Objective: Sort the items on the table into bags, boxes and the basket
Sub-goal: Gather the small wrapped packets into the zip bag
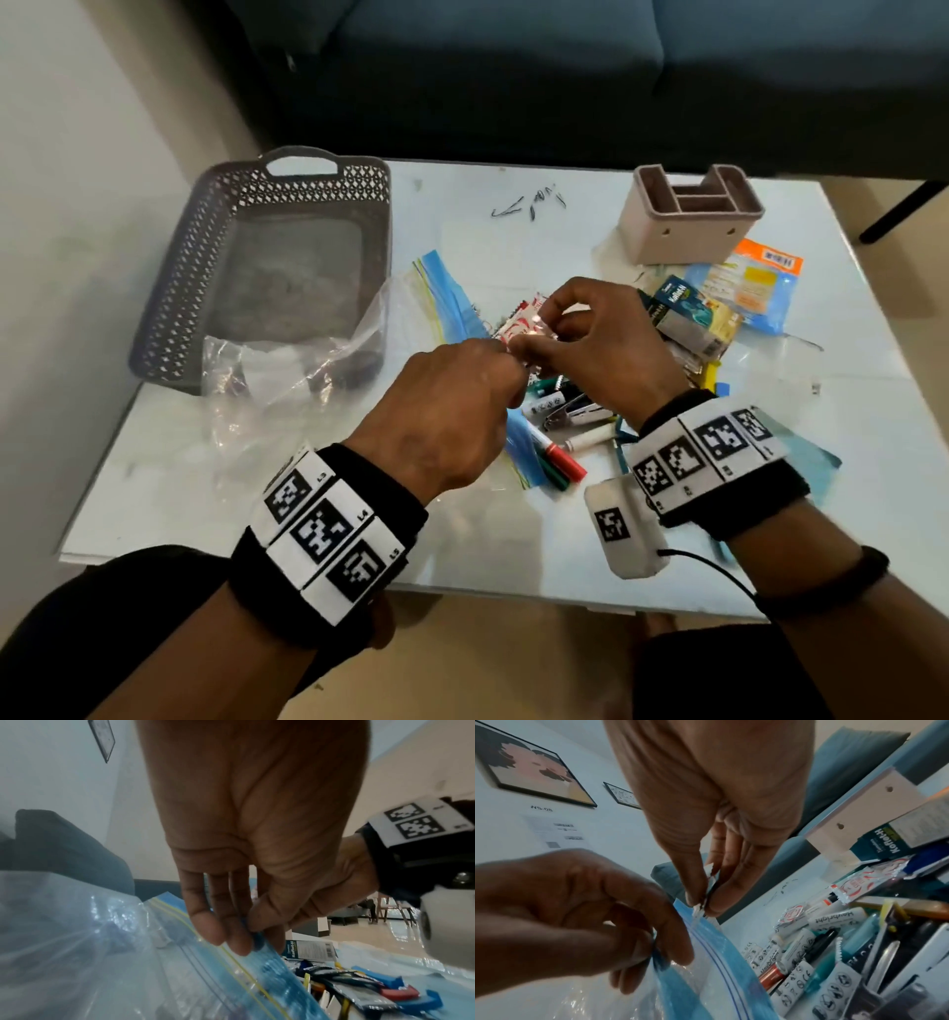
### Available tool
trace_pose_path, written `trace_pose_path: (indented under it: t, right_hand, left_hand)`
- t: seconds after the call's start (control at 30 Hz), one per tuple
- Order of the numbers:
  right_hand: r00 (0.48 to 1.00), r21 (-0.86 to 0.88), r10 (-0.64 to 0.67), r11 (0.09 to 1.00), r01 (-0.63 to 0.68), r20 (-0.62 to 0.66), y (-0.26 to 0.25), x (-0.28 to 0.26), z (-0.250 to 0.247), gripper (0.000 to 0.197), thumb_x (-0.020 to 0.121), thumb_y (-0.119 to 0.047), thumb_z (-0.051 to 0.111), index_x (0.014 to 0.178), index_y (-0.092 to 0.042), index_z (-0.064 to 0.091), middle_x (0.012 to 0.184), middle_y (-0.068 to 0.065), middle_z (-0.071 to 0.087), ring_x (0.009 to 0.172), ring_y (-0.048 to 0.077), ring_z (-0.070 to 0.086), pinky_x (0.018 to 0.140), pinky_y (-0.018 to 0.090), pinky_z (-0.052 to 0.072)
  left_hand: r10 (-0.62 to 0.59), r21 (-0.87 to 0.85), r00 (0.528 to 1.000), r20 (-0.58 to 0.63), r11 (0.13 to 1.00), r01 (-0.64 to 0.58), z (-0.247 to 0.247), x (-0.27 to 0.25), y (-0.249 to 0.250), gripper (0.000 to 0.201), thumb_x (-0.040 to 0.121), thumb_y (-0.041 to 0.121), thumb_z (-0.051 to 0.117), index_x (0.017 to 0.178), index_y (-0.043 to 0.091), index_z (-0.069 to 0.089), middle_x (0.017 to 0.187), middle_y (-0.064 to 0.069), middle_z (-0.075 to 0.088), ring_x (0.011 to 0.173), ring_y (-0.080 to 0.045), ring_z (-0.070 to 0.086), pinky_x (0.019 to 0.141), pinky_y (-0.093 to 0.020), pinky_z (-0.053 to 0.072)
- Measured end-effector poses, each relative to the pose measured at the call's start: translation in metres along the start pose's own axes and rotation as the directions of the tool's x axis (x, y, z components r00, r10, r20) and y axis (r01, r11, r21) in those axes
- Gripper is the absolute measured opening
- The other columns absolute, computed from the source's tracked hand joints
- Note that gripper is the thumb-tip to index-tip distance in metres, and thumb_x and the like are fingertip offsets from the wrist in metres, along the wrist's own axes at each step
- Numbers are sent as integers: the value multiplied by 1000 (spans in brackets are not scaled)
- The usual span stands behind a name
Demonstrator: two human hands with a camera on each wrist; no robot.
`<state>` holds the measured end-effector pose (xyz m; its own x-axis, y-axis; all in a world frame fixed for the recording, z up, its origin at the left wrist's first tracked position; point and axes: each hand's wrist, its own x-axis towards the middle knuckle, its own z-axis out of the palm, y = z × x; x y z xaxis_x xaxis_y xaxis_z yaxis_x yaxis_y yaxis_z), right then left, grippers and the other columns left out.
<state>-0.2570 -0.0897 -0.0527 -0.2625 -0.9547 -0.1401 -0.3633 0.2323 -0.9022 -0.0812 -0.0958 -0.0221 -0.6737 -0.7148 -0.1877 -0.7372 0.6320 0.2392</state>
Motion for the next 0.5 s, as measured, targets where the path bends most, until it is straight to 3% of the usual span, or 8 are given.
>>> trace_pose_path:
  t: [0.1, 0.2, 0.33, 0.4, 0.5]
  right_hand:
    - [995, -14, -22, 1000, 23, 92, -1, 3, 12, 24, 79, -13, 86, 89, -6, 65, 71, 12, 75, 63, 22, 75, 66, 42, 64]
    - [975, -75, -63, 994, 81, 213, -3, 5, 20, 19, 76, 2, 81, 89, -6, 70, 77, 10, 76, 64, 16, 73, 60, 28, 55]
    - [886, -131, -112, 973, 189, 450, -13, 5, 22, 22, 75, 13, 72, 87, -5, 78, 79, 5, 78, 70, 1, 70, 65, 12, 50]
    - [881, -80, -141, 977, 197, 451, -14, 5, 19, 20, 81, 10, 71, 87, -7, 78, 79, 6, 78, 73, 4, 72, 68, 16, 56]
    - [952, 57, -110, 994, 98, 286, -8, 5, 5, 18, 90, -4, 75, 108, 0, 75, 92, 16, 78, 85, 27, 78, 78, 38, 64]
  left_hand:
    - [30, -94, 999, -22, 995, -32, -5, -7, -6, 21, 92, 16, 51, 101, 27, 67, 115, 6, 64, 104, -23, 62, 81, -40, 53]
    - [50, -156, 998, -44, 986, -56, -8, -11, -11, 23, 88, 13, 49, 97, 26, 67, 104, 6, 66, 95, -23, 64, 77, -44, 55]
    - [37, -191, 997, -63, 980, -49, -14, -12, -18, 23, 87, 18, 49, 89, 25, 71, 94, 4, 68, 85, -22, 65, 74, -43, 56]
    - [14, -196, 995, -100, 980, -34, -16, -12, -19, 29, 83, 25, 42, 89, 26, 71, 92, 5, 66, 84, -22, 64, 73, -44, 56]
    - [-33, -179, 989, -142, 984, 7, -17, -5, -16, 32, 85, 26, 41, 91, 28, 73, 95, 5, 66, 89, -25, 65, 76, -46, 55]
